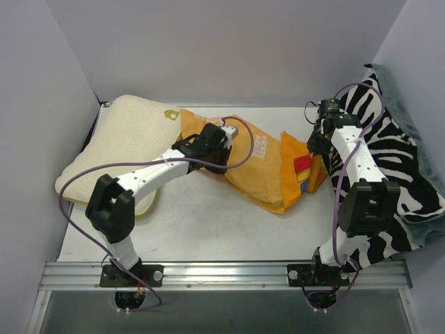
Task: Put the pillow into the pillowcase
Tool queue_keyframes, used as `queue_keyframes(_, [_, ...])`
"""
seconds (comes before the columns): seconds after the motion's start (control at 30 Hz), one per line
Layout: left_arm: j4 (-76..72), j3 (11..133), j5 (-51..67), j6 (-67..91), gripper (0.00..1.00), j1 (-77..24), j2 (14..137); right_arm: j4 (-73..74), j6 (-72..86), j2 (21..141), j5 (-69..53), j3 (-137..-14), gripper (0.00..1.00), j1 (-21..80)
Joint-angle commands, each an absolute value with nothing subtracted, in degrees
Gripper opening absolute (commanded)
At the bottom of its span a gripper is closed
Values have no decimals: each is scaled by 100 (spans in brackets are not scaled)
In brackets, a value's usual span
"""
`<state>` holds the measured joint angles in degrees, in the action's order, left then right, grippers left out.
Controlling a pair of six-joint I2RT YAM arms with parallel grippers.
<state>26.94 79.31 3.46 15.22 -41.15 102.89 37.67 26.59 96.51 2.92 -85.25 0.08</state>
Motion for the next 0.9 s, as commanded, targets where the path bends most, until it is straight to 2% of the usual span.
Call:
queue_keyframes(0.0, [3970, 8771, 273, 1792, 0, -4087, 9177, 3964, 2663, 9211, 290, -8833, 0, 18])
queue_keyframes(0.1, [4640, 8623, 281, 2135, 0, -4113, 8616, 3999, 2646, 9097, 264, -8824, 0, 18])
queue_keyframes(0.37, [5660, 7208, 650, 3058, 0, -4271, 7532, 4122, 2479, 8403, 290, -8228, 0, 79])
queue_keyframes(0.47, [5529, 6900, 536, 2972, 0, -4438, 7725, 4192, 2382, 8245, 378, -7832, 0, 140])
queue_keyframes(0.67, [5484, 7452, 300, 2225, 0, -5027, 8657, 4438, 2189, 8103, 1132, -7251, 0, 360])
queue_keyframes(0.73, [5362, 7593, 72, 2197, 4, -5062, 8806, 4500, 2206, 8191, 1344, -7260, 0, 378])
queue_keyframes(0.77, [5274, 7602, -17, 2180, 8, -5045, 8815, 4509, 2180, 8226, 1336, -7321, 4, 378])
queue_keyframes(0.8, [5152, 7594, -496, 2188, 21, -5036, 8772, 4526, 2145, 8261, 1292, -7391, 17, 395])
queue_keyframes(0.83, [4915, 7585, -571, 2180, 31, -4888, 8763, 4561, 2092, 8331, 1170, -7513, 48, 439])
queue_keyframes(0.87, [4809, 7637, -484, 2154, 42, -4774, 8754, 4605, 1979, 8349, 1143, -7776, 62, 500])
